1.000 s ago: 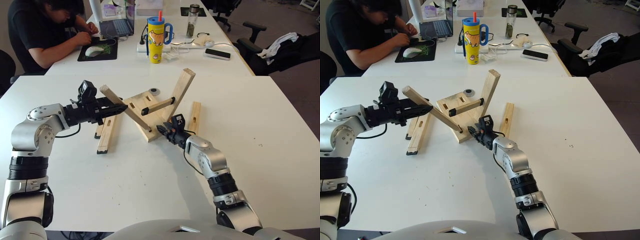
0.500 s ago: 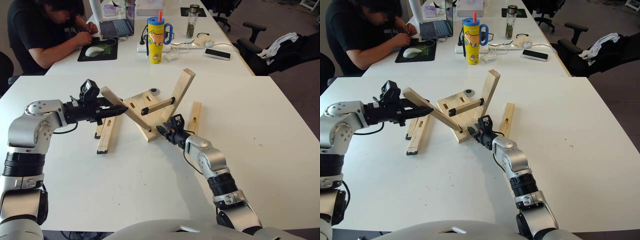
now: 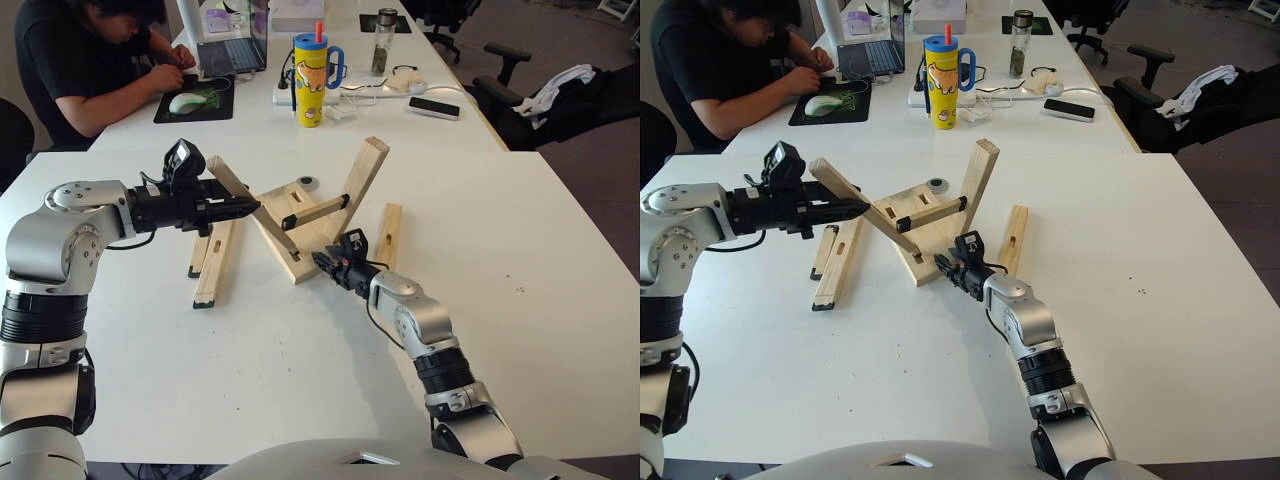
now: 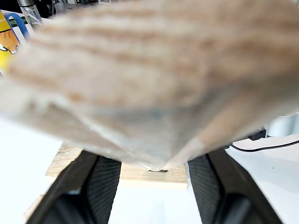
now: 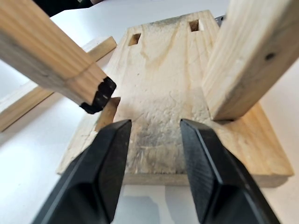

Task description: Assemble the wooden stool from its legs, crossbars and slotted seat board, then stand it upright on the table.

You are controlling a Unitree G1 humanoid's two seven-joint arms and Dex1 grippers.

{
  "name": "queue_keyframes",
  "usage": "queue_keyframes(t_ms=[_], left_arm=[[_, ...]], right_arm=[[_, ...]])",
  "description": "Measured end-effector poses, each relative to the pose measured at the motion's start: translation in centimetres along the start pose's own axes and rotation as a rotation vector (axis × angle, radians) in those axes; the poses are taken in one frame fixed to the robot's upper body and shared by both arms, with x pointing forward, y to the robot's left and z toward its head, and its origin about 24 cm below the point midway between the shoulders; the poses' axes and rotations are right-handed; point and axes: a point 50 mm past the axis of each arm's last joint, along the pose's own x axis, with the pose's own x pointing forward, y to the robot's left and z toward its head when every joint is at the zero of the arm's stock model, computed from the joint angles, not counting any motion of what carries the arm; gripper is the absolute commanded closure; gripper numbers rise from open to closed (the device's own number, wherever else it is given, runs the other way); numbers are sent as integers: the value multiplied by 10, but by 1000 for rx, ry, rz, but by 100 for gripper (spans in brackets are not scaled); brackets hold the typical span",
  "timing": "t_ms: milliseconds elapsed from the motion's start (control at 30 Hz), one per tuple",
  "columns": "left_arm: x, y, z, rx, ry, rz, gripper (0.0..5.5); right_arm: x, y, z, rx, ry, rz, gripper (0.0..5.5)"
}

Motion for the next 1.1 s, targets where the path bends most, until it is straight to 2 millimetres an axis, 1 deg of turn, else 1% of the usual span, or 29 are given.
queue_keyframes(t_ms=[133, 400, 600, 900, 1100], left_arm=[[0, -4, 1, 16, 10, -20, 347], [1, -4, -3, 1, 15, -14, 347], [7, -2, -8, -34, -9, -19, 347], [4, 2, -11, -18, 7, -10, 347], [2, 0, -9, -6, 32, -23, 347]], right_arm=[[0, 0, 0, 0, 0, 0, 355], [0, 0, 0, 1, 0, 1, 355], [0, 1, 0, 1, 0, 2, 355], [1, 0, 0, 0, 2, 3, 355], [1, 0, -2, 3, 8, 1, 355]])
